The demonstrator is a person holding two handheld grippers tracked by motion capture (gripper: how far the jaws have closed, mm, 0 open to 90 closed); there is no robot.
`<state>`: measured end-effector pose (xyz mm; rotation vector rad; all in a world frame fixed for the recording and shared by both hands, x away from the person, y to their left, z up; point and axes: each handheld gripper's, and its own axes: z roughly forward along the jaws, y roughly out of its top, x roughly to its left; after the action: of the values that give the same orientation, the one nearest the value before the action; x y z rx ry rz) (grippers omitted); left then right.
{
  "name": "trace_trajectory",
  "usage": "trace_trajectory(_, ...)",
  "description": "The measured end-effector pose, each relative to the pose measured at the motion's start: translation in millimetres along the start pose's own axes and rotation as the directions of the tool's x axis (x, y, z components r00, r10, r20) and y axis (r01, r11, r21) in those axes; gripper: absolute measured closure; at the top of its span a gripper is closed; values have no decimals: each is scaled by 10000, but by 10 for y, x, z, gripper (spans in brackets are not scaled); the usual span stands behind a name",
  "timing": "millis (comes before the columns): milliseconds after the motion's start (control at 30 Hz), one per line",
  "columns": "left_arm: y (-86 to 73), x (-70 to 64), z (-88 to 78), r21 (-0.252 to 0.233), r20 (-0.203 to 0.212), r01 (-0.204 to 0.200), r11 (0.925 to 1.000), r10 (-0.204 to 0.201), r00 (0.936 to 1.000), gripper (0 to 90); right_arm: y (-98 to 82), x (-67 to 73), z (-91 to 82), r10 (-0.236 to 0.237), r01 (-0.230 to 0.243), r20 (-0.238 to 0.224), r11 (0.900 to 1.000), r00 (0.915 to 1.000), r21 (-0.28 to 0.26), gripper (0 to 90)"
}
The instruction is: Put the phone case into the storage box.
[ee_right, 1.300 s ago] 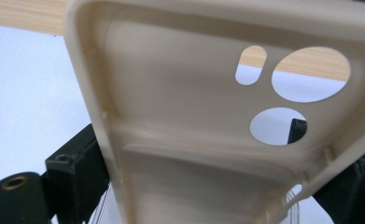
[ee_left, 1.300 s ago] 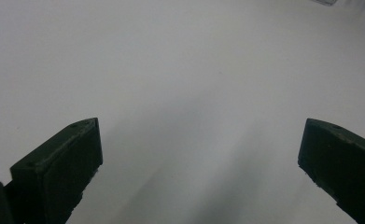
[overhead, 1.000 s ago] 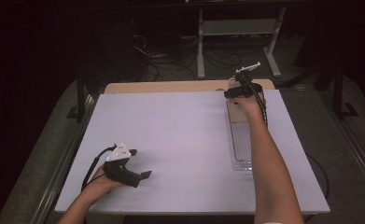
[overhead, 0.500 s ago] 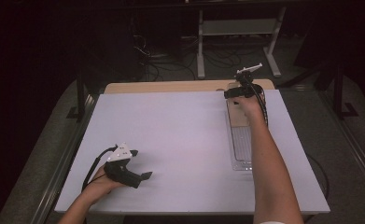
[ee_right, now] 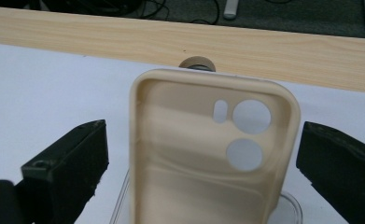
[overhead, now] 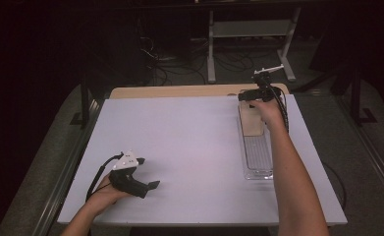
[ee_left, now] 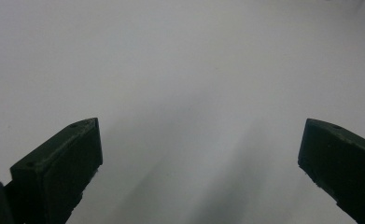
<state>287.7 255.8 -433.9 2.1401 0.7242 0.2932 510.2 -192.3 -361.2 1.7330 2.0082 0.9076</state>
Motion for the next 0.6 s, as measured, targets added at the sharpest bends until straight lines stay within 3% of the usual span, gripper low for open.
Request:
trace_trajectory(33,-1,-9,8,-129,30,136,9998,-136,9999,0,-16,-2,-32,3,-3,-80,10000,10000,-53,19)
trace_trajectory(200,1,-5,-4,-66,78,73,10000,-72,9999,0,-113,-9,-134,-50,38,-496,9997,9988,-239,19)
trace_trajectory(467,31,16,-30,-126,84,66,9999,-65,9999,0,-298,-60,-282,-863,782,-1112,9941,9900,-753,18)
trace_trajectory(600,44,22,-37,-125,139,125,9998,-123,9998,0,-404,-59,-373,-1020,896,-1384,9916,9851,-929,19)
